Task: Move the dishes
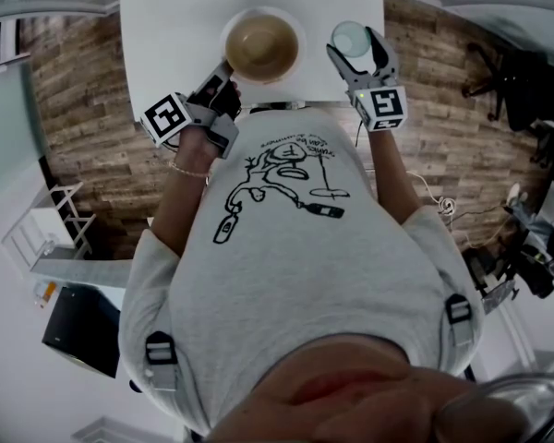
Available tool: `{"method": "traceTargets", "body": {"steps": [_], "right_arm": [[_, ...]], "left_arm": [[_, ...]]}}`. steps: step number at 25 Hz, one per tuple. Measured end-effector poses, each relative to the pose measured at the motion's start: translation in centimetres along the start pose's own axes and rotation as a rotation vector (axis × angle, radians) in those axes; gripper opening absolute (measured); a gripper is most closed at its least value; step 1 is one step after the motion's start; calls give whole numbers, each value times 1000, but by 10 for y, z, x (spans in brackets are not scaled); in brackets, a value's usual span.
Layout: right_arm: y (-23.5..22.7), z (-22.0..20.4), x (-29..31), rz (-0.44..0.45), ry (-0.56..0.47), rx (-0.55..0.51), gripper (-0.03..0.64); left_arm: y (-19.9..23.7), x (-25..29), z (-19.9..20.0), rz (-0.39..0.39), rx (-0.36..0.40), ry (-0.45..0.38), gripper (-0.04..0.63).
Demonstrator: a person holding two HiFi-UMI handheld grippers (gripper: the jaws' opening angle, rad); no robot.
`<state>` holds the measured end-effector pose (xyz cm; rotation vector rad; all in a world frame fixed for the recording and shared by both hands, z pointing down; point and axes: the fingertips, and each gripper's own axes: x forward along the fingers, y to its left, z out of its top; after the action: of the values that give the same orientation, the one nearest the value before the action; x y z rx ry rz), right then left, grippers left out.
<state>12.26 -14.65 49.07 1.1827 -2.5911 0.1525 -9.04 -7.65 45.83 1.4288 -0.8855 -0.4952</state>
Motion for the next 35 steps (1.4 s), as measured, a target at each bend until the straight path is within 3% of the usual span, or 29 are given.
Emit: {"method": "traceTargets", "body": {"steps": [15,35], "right_arm": [[-13,-92,18,-23,100,60,373],[-19,-147,29,-34,145,113,373]], "left_arm": [[4,0,1,10,-5,-5,12],[6,-1,-1,21,-5,-7,11]]}}
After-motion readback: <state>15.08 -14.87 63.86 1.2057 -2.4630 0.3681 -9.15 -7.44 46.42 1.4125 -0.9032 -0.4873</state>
